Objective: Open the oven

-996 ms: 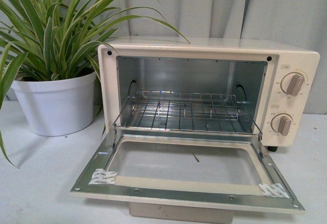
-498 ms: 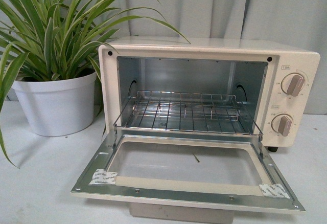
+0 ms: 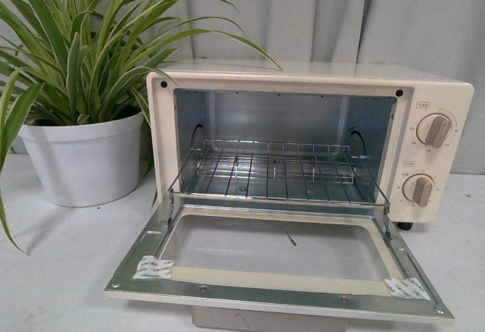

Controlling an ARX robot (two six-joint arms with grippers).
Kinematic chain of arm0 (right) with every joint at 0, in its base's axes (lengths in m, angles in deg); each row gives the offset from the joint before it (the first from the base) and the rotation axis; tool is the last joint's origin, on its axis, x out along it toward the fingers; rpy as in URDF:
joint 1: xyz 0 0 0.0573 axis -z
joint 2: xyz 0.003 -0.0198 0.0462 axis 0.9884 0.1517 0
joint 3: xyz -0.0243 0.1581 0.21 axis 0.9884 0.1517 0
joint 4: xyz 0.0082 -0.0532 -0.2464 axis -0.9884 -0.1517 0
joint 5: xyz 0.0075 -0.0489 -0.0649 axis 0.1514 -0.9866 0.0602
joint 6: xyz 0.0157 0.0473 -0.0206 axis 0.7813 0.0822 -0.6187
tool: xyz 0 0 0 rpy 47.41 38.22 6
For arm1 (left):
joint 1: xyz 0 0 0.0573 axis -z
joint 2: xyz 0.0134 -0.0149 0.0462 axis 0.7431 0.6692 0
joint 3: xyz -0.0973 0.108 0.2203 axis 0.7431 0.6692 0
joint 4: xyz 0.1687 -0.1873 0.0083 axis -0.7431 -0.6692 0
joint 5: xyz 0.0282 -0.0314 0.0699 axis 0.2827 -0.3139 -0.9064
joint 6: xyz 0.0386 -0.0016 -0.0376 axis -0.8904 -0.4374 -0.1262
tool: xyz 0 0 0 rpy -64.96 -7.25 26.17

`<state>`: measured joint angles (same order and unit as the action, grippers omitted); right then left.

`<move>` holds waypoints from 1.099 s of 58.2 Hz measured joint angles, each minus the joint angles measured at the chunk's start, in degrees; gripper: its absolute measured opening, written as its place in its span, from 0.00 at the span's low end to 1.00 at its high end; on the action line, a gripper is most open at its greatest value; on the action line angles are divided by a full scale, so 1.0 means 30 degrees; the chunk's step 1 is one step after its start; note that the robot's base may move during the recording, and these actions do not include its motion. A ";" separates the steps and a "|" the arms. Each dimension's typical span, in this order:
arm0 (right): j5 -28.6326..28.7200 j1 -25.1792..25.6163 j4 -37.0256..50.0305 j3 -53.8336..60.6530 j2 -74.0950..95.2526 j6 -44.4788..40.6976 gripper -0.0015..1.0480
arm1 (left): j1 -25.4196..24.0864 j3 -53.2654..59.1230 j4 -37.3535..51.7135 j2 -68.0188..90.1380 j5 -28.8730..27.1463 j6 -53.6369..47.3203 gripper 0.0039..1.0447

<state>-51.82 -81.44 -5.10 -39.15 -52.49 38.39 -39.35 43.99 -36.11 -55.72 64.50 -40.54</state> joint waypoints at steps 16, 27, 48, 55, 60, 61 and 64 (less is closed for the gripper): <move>0.0015 0.0007 0.0000 0.0000 0.0000 0.0007 0.01 | -0.2790 0.0007 -0.0240 -0.0219 0.2637 -0.0051 0.04; 0.0015 0.0007 0.0000 0.0000 0.0000 -0.0022 0.08 | -0.2798 0.0000 -0.0240 -0.0219 0.2637 -0.0051 0.12; 0.0015 0.0007 0.0000 0.0000 0.0000 -0.0022 0.71 | -0.2798 0.0000 -0.0240 -0.0219 0.2637 -0.0051 0.74; 0.0015 0.0007 0.0000 0.0000 0.0000 -0.0015 0.91 | -0.2798 0.0000 -0.0240 -0.0219 0.2637 -0.0058 0.95; 0.0015 0.0007 0.0000 0.0000 0.0000 -0.0015 0.90 | -0.2798 0.0000 -0.0240 -0.0219 0.2637 -0.0066 0.94; 0.0015 0.0007 0.0000 0.0000 0.0000 -0.0007 0.91 | -0.2798 0.0007 -0.0240 -0.0219 0.2637 -0.0066 0.94; 0.0015 0.0007 0.0000 0.0000 0.0000 -0.0007 0.91 | -0.2798 0.0007 -0.0240 -0.0219 0.2637 -0.0066 0.94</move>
<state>-51.78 -81.42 -5.10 -39.15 -52.49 38.36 -47.74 44.01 -36.84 -56.37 72.41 -40.74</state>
